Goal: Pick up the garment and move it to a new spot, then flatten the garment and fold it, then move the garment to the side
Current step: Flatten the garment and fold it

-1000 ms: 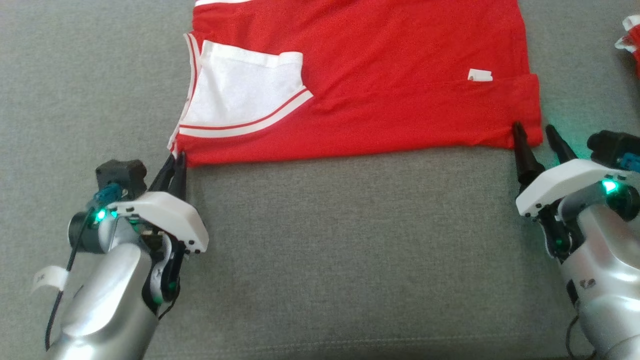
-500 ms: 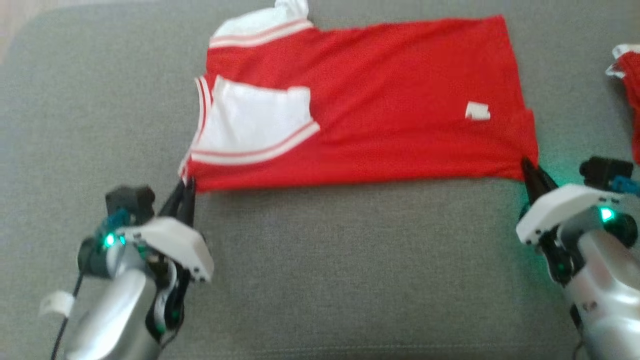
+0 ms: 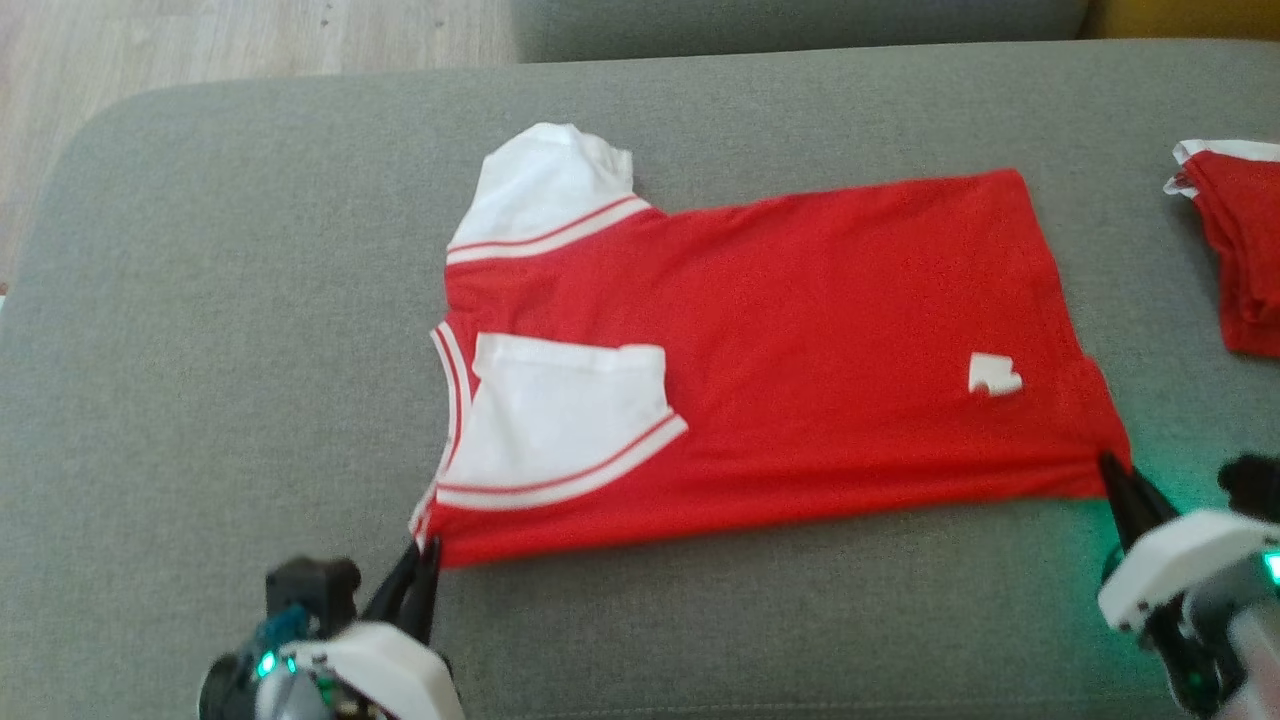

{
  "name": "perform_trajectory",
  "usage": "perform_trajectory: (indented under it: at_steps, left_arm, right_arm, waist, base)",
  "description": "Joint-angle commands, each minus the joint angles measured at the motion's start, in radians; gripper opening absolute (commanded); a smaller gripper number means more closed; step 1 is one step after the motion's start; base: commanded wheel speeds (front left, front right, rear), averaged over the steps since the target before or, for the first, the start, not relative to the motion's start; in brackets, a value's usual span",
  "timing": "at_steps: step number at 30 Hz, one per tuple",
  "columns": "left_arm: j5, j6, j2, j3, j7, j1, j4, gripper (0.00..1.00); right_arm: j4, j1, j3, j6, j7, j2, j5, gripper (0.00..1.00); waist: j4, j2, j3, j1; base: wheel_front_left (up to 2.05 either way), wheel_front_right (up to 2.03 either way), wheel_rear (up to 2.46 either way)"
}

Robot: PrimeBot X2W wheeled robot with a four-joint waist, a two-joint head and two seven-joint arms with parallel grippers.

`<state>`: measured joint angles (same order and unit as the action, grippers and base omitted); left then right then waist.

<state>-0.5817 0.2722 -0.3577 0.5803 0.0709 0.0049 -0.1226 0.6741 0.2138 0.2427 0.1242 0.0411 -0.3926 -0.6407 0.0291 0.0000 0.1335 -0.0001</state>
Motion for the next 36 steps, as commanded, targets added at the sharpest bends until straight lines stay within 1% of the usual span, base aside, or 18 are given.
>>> perform_trajectory:
  at_steps: [1, 6, 8, 14, 15, 16, 17, 18, 22, 26, 29, 31, 33, 35, 36]
  left_arm:
    - [0.007, 0.015, -0.035, -0.036, 0.003, -0.017, 0.036, 0.0]
    - [0.02, 0.044, -0.045, -0.018, -0.003, 0.039, 0.084, 0.0]
    - [0.022, 0.053, -0.051, -0.015, -0.011, 0.051, 0.098, 0.0]
    - [0.036, 0.065, -0.068, 0.002, -0.043, 0.055, 0.113, 0.0]
    - [0.036, 0.066, -0.068, 0.002, -0.044, 0.054, 0.113, 0.0]
    - [0.035, 0.067, -0.067, 0.002, -0.046, 0.053, 0.113, 0.15]
    - [0.035, 0.068, -0.068, 0.003, -0.049, 0.052, 0.112, 0.46]
    - [0.037, 0.073, -0.067, 0.002, -0.051, 0.049, 0.113, 1.0]
    - [0.044, 0.082, -0.071, -0.002, -0.055, 0.036, 0.128, 1.0]
    - [0.067, 0.087, -0.098, -0.02, -0.063, -0.02, 0.178, 1.0]
    - [0.083, 0.07, -0.123, -0.039, -0.09, -0.115, 0.22, 1.0]
    - [0.094, 0.043, -0.138, -0.044, -0.125, -0.209, 0.23, 1.0]
    - [0.098, 0.003, -0.143, -0.048, -0.161, -0.322, 0.22, 1.0]
    - [0.082, -0.051, -0.134, -0.054, -0.191, -0.445, 0.186, 1.0]
    - [0.069, -0.086, -0.13, -0.054, -0.208, -0.506, 0.157, 1.0]
  right_arm:
    - [-0.034, -0.021, -0.008, 0.007, -0.006, -0.038, 0.006, 0.0]
    - [-0.115, -0.129, -0.072, 0.007, -0.037, -0.027, 0.042, 0.0]
    - [-0.15, -0.161, -0.099, 0.007, -0.054, -0.013, 0.062, 0.0]
    - [-0.247, -0.22, -0.178, 0.007, -0.112, 0.026, 0.125, 0.0]
    - [-0.261, -0.225, -0.193, 0.007, -0.118, 0.033, 0.136, 0.3]
    - [-0.274, -0.23, -0.21, 0.007, -0.123, 0.04, 0.147, 1.0]
    - [-0.285, -0.233, -0.232, 0.007, -0.124, 0.047, 0.16, 1.0]
    - [-0.297, -0.237, -0.249, 0.007, -0.128, 0.054, 0.176, 1.0]
    - [-0.349, -0.244, -0.295, 0.007, -0.126, 0.077, 0.215, 1.0]
    - [-0.43, -0.237, -0.333, 0.007, -0.094, 0.106, 0.254, 1.0]
    - [-0.484, -0.22, -0.328, 0.007, -0.061, 0.124, 0.261, 1.0]
    - [-0.504, -0.206, -0.321, 0.007, -0.046, 0.13, 0.266, 1.0]
    - [-0.519, -0.189, -0.31, 0.007, -0.04, 0.134, 0.265, 1.0]
    - [-0.527, -0.164, -0.296, 0.007, -0.037, 0.132, 0.261, 1.0]
    - [-0.53, -0.152, -0.29, 0.007, -0.036, 0.131, 0.259, 1.0]
  waist:
    - [0.0, 0.0, -0.001, 0.0001]
    - [0.004, 0.0, -0.002, 0.0001]
    - [0.005, 0.0, -0.002, 0.0001]
    - [0.005, 0.0, 0.002, 0.0001]
    - [0.004, 0.0, 0.003, 0.0001]
    - [0.003, 0.0, 0.004, 0.0001]
    - [0.002, 0.0, 0.006, 0.0001]
    - [0.001, 0.0, 0.007, 0.0001]
    - [-0.002, 0.0, 0.016, 0.0001]
    - [-0.007, 0.0, 0.035, 0.0001]
    - [-0.009, 0.0, 0.062, 0.0001]
    - [-0.01, 0.0, 0.089, 0.0001]
    - [-0.013, 0.0, 0.123, 0.0001]
    - [-0.021, 0.0, 0.159, 0.0001]
    - [-0.026, 0.0, 0.176, 0.0001]
  base:
    - [0.0, 0.0, 0.0]
    - [0.0, 0.0, 0.0]
    - [0.0, 0.0, 0.0]
    - [0.0, 0.0, 0.0]
    - [0.0, 0.0, 0.0]
    - [0.0, 0.0, 0.0]
    - [0.0, 0.0, 0.0]
    - [0.0, 0.0, 0.0]
    - [0.0, 0.0, 0.0]
    - [0.0, 0.0, 0.0]
    - [0.0, 0.0, 0.0]
    - [0.0, 0.0, 0.0]
    - [0.0, 0.0, 0.0]
    - [0.0, 0.0, 0.0]
    - [0.0, 0.0, 0.0]
